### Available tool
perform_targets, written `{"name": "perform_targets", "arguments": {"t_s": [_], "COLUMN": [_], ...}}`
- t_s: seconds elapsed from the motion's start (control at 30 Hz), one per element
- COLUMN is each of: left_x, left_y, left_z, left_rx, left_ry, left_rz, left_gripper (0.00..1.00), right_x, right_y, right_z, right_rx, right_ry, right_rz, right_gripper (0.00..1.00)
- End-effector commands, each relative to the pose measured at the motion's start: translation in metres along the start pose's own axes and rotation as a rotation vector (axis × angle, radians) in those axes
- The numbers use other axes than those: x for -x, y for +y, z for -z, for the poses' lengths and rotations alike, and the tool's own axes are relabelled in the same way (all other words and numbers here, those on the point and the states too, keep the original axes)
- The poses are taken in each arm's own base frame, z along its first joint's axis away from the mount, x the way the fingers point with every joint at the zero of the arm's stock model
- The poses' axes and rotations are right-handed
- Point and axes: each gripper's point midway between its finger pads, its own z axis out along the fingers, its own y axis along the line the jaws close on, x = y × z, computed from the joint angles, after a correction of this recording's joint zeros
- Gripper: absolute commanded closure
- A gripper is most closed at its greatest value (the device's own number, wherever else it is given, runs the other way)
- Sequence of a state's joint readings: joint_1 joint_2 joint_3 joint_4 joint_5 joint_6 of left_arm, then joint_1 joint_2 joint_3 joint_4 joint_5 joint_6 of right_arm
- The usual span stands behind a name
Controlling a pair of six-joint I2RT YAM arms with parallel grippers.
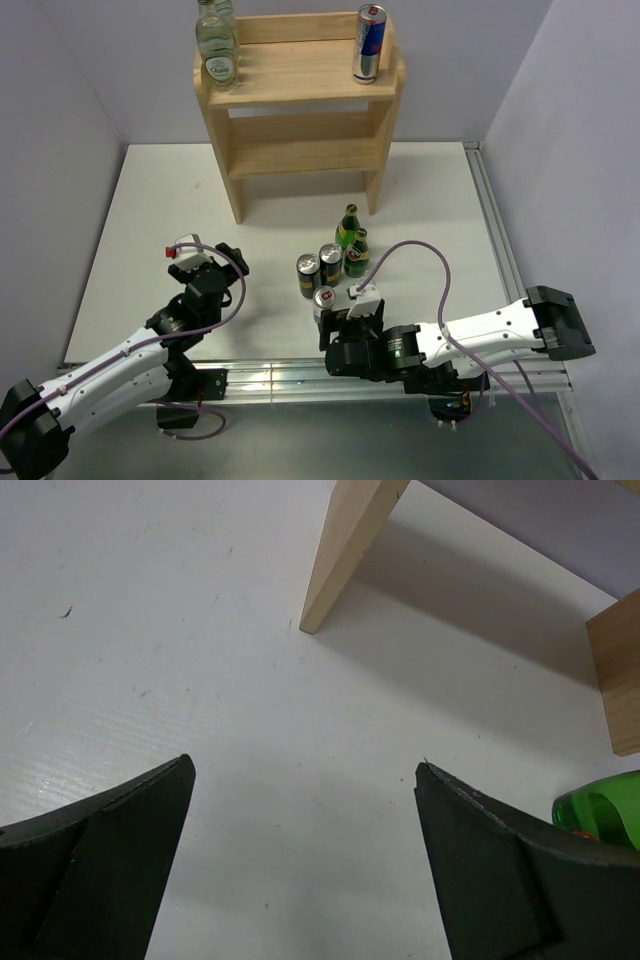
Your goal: Place and organize the beverage onto the shelf
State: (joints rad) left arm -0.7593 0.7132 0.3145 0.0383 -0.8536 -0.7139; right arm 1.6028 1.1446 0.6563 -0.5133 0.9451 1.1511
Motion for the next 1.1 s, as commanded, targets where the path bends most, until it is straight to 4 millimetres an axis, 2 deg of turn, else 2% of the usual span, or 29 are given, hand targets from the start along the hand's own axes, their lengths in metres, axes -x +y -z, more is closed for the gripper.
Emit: {"name": "perform_targets", "arguments": {"t_s": [0.0,0.13,0.33,0.87,0.9,1.07], "left_x": [0.007,0.004,0.005,0.003,0.003,0.004], "left_y": [-0.006,-0.006,-0.008,-0.008,-0.008,-0.009], "left_z": [-0.001,-0.002,-0.002,-0.003,-0.003,-0.003], "left_rx": [-0.021,-0.011,-0.02,-0.02,-0.02,-0.02], "left_ry": [-0.014,-0.005,-0.006,-0.001,-0.001,-0.002], "left_rz": [0.008,-0.006,-0.004,-0.014,-0.013,-0.013], "left_gripper": [0.01,0.01,0.01,0.01,0.01,0.01], "right_x": [-0.017,-0.033,-0.04,-0.015,-0.013,-0.012], "right_y": [-0.003,-0.003,0.004,-0.004,-0.004,-0.006], "right_z": [-0.007,-0.02,-0.043,-0.11,-0.116,-0.122], "right_rx": [0.006,-0.009,-0.029,-0.09,-0.103,-0.129], "right_ry": [0.002,-0.013,-0.039,-0.109,-0.122,-0.144], "right_rz": [-0.175,-0.162,-0.133,-0.084,-0.087,-0.078], "right_gripper": [0.0,0.0,0.0,0.0,0.01,0.21]}}
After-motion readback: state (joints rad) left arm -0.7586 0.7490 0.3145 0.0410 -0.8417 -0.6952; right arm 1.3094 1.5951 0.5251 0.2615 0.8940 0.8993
